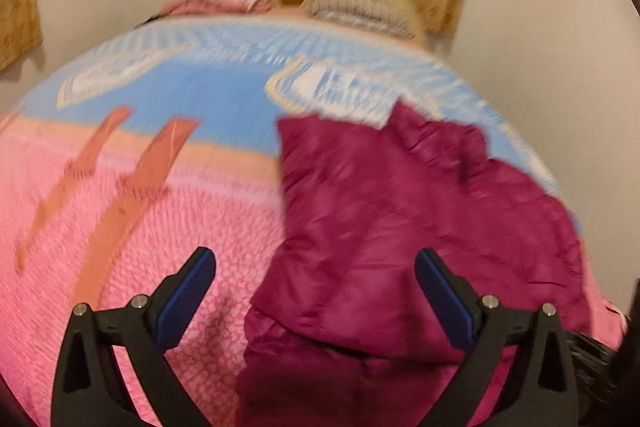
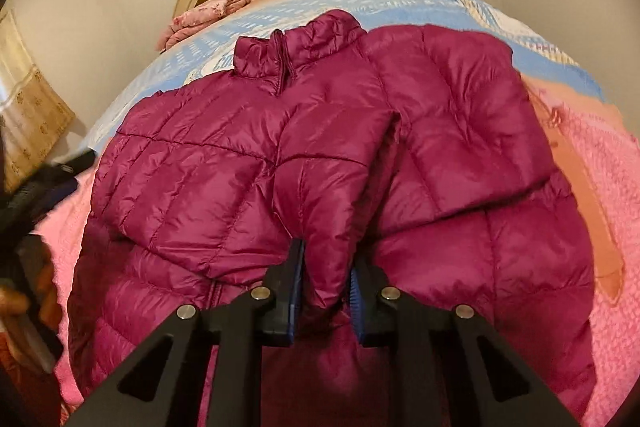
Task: Fold large clothes
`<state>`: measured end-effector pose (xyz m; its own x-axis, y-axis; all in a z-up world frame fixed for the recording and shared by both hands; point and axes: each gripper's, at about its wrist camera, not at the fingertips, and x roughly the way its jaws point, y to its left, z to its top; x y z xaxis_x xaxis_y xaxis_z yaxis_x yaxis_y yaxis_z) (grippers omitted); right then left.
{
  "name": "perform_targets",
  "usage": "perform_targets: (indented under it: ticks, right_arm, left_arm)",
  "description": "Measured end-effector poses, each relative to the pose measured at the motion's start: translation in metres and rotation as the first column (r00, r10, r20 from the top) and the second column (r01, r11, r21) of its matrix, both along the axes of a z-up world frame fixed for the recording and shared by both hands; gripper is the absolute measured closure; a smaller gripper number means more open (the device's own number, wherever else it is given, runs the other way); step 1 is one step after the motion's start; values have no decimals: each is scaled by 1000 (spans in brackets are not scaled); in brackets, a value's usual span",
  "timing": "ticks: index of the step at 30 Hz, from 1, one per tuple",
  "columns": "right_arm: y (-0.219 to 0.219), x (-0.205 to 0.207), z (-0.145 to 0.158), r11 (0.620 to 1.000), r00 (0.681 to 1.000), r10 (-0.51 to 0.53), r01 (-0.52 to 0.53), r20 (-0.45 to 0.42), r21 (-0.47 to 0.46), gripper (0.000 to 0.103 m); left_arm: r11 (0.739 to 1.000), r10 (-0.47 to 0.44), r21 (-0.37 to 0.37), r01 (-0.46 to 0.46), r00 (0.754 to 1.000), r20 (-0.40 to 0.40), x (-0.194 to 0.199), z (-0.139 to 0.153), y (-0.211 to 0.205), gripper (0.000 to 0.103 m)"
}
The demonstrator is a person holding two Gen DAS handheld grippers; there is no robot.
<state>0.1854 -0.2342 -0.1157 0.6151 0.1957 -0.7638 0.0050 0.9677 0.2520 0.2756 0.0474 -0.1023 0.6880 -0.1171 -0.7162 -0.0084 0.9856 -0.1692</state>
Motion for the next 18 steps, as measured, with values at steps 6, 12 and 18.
perform_targets:
  ticks: [6, 12, 18]
  right_arm:
    - [-3, 5, 4, 998, 998, 54, -54, -20, 17, 72]
    - [-19, 14, 66, 999, 998, 47, -47, 30, 1, 33]
    - [-25, 118, 116, 996, 1000, 19, -19, -2, 92, 27]
  left_arm:
    - [999, 43, -24, -45, 996, -73, 7, -35, 12, 0]
    - [1000, -15, 3, 15, 1000, -12, 3, 3, 19, 1]
    - [999, -1, 50, -4, 994, 106, 35, 48, 2, 1]
